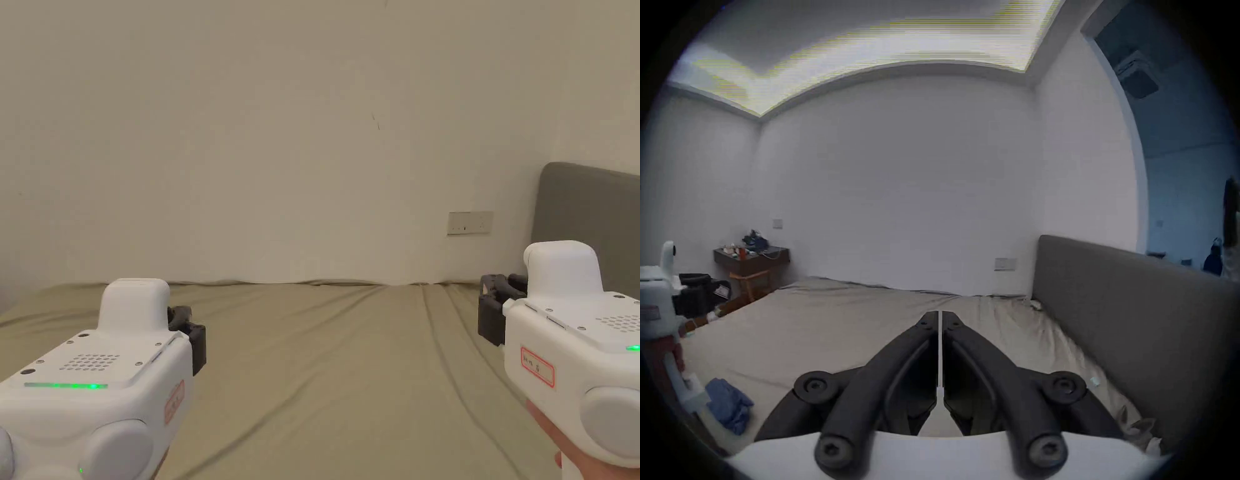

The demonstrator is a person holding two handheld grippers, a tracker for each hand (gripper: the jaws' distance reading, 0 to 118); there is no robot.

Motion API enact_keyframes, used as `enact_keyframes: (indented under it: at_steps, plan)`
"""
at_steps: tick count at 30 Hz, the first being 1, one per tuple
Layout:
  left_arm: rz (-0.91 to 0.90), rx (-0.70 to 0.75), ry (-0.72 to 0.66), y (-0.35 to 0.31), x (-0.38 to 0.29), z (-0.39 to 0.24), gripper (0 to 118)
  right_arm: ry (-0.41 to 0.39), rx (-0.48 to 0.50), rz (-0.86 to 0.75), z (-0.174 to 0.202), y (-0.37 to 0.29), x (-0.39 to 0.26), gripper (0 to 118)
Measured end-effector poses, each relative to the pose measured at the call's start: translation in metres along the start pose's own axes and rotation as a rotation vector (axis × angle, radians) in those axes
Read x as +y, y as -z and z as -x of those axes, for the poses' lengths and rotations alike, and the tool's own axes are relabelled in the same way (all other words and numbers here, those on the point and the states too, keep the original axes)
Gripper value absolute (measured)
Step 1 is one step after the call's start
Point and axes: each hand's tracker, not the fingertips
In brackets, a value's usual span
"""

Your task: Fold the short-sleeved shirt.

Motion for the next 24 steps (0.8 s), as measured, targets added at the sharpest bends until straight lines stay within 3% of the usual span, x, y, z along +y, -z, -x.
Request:
enact_keyframes:
  at_steps: [3,7,19,20,21,22,23,24]
  plan:
    - [0.02,-0.062,-0.101,-0.002,0.003,-0.002,0,0.012,0.011,0.037,0.002,0.001,-0.005,4]
    - [-0.006,-0.029,-0.054,-0.012,0.012,-0.01,0,0.03,0.011,0.015,0.004,-0.006,-0.005,5]
    - [0.001,-0.015,-0.079,-0.022,0.015,-0.006,0,0.04,0.01,0.018,0.004,-0.012,0.0,9]
    - [-0.004,-0.014,-0.083,-0.022,0.016,-0.005,0,0.045,0.015,0.02,0.004,-0.011,0.0,13]
    - [-0.009,-0.017,-0.084,-0.022,0.016,-0.005,0,0.048,0.026,0.023,0.004,-0.011,0.001,27]
    - [-0.025,0.015,-0.069,-0.024,0.018,-0.004,22,0.045,0.028,0.025,0.005,-0.01,0.003,61]
    - [-0.04,0.067,-0.052,-0.027,0.02,-0.004,99,0.046,0.024,0.029,0.006,-0.007,0.004,118]
    - [-0.046,0.123,-0.032,-0.026,0.022,-0.004,118,0.062,0.034,0.04,0.005,-0.005,0.003,118]
